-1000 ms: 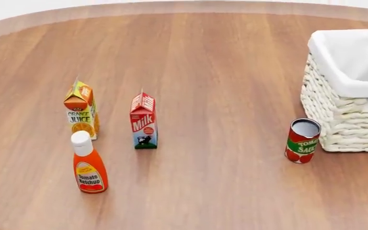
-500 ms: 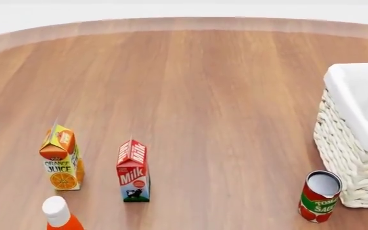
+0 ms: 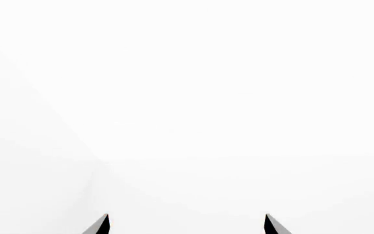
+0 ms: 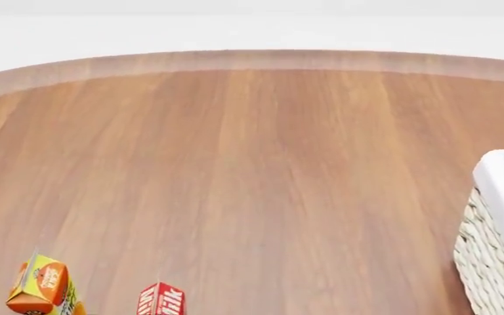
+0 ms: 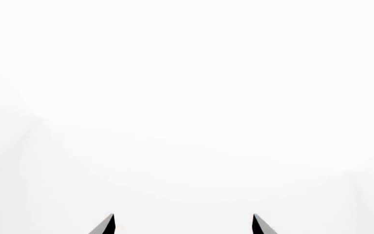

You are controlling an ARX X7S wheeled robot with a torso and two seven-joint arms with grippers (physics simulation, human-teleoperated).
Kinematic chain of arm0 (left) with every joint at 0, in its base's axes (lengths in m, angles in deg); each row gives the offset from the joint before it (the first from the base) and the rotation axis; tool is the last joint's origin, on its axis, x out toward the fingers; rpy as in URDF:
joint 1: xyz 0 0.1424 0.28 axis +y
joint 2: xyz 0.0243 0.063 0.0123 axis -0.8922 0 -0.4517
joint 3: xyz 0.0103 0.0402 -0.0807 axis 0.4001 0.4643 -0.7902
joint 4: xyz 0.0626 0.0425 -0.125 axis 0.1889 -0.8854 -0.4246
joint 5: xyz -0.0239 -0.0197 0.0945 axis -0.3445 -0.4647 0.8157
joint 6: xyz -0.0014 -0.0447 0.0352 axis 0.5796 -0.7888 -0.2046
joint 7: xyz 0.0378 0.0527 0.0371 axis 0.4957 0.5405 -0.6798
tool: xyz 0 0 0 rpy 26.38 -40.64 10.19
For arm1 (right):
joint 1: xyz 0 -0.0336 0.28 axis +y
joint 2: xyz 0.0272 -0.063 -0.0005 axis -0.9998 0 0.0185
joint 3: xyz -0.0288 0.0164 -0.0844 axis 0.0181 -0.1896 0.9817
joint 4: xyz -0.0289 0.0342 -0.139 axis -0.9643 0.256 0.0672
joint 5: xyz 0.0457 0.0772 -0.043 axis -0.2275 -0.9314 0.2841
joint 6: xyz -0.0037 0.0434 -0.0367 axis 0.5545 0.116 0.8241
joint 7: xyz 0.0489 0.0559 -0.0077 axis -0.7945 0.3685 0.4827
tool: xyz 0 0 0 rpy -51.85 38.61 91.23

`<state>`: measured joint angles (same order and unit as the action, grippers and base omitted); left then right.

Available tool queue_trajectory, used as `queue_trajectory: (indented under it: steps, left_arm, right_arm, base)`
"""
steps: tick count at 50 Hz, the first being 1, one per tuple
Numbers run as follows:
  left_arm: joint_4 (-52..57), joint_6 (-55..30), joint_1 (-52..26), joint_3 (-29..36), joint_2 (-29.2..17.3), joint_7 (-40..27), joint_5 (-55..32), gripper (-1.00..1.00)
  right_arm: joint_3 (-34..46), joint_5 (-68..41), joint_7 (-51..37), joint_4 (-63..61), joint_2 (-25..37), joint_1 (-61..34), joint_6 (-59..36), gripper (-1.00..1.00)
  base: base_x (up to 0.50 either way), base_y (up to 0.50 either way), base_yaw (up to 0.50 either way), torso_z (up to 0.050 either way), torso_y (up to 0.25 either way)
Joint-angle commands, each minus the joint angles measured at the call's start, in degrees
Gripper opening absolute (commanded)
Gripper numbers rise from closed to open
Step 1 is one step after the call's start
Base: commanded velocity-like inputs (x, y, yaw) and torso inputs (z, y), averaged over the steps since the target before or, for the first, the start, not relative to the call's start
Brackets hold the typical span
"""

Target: Pick the milk and place it in the basket.

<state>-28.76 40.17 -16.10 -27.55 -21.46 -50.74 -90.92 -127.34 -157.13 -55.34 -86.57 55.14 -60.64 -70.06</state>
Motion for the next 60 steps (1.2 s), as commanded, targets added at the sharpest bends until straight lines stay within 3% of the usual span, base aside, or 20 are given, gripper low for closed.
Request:
queue_trajectory:
  steps: [1, 16, 28, 37, 43, 55, 60]
  left_arm:
    - [-0.2, 0.9, 0.2, -0.7, 0.6, 0.9, 0.9, 1.0]
    - [-0.2, 1.7, 0.7, -0.4, 0.3, 0.5, 0.9, 1.0]
    - [-0.2, 2.2, 1.2, -0.5, -0.2, 0.2, 0.7, 1.0]
    - [-0.4, 2.6, 1.2, -0.1, -0.5, 0.2, 0.8, 1.0]
    - [-0.6, 2.9, 1.3, 0.0, -0.6, 0.2, 0.9, 1.0]
    - [-0.6, 3.4, 1.8, 0.5, -0.7, 0.2, 1.4, 1.0]
    - [-0.7, 3.6, 2.0, 0.5, -0.8, 0.2, 1.4, 1.0]
  right_arm:
    - [-1.5, 0.4, 0.8, 0.0, -1.4, -0.4, -0.7, 1.0]
    - [-2.8, -1.3, 1.2, -0.2, -2.9, -2.5, -4.7, 1.0]
    - [-7.3, -7.5, 0.3, 0.0, -6.9, -8.9, -15.4, 1.0]
    - [-5.4, -3.3, 3.0, 1.7, -9.5, -8.7, -17.1, 1.0]
    - [-0.4, 8.5, 14.1, 2.6, -12.1, -4.4, -17.1, 1.0]
    - [5.0, 10.4, 20.6, 14.2, -14.4, 3.8, -15.2, 1.0]
    - [8.2, 16.8, 30.0, 14.8, -14.1, 9.0, -12.5, 1.0]
  base:
    - [0.5, 0.0, 0.0, 0.0, 0.01]
    - [0.5, 0.0, 0.0, 0.0, 0.001]
    - [0.01, 0.0, 0.0, 0.0, 0.001]
    - [0.0, 0.0, 0.0, 0.0, 0.0]
    - [0.0, 0.0, 0.0, 0.0, 0.0]
    - [0.0, 0.0, 0.0, 0.0, 0.0]
    - [0.0, 0.0, 0.0, 0.0, 0.0]
